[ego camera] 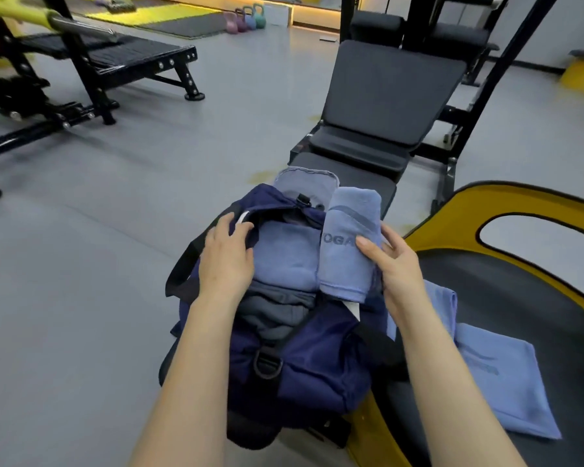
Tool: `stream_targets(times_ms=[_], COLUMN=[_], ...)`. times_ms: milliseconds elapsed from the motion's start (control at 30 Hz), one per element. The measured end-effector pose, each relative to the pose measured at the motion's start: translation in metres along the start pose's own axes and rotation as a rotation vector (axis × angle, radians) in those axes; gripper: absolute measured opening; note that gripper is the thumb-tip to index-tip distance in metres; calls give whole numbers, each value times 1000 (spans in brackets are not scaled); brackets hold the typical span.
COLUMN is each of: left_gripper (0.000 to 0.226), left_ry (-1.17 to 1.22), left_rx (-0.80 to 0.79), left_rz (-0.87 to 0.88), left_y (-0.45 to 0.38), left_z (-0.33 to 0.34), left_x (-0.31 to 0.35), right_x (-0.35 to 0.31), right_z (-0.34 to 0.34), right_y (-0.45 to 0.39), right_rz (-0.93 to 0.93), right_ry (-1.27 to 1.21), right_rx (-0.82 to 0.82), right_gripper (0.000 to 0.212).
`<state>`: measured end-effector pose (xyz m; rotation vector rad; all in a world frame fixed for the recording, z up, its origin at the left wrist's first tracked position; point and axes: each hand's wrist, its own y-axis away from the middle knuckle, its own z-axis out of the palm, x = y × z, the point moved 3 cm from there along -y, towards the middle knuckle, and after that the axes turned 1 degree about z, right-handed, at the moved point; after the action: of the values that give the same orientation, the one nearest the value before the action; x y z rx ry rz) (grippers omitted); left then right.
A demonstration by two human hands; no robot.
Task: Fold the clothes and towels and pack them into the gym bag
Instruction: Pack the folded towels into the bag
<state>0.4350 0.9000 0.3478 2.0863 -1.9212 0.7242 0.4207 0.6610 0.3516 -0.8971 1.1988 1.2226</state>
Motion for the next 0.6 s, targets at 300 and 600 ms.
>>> stream_targets(times_ms=[300,600], left_gripper=[76,78], left_ry=[182,154], left_rx=[-105,-47], left_rz=[-1,-1], left_y=[0,-3], left_z=[-1,-16], left_x=[-13,-20], right_x=[18,20], right_z=[41,74], right_y=[-9,-19], right_rz=[-95,-294], right_ry=[144,1023], right_rx=[18,-141], right_gripper=[58,58])
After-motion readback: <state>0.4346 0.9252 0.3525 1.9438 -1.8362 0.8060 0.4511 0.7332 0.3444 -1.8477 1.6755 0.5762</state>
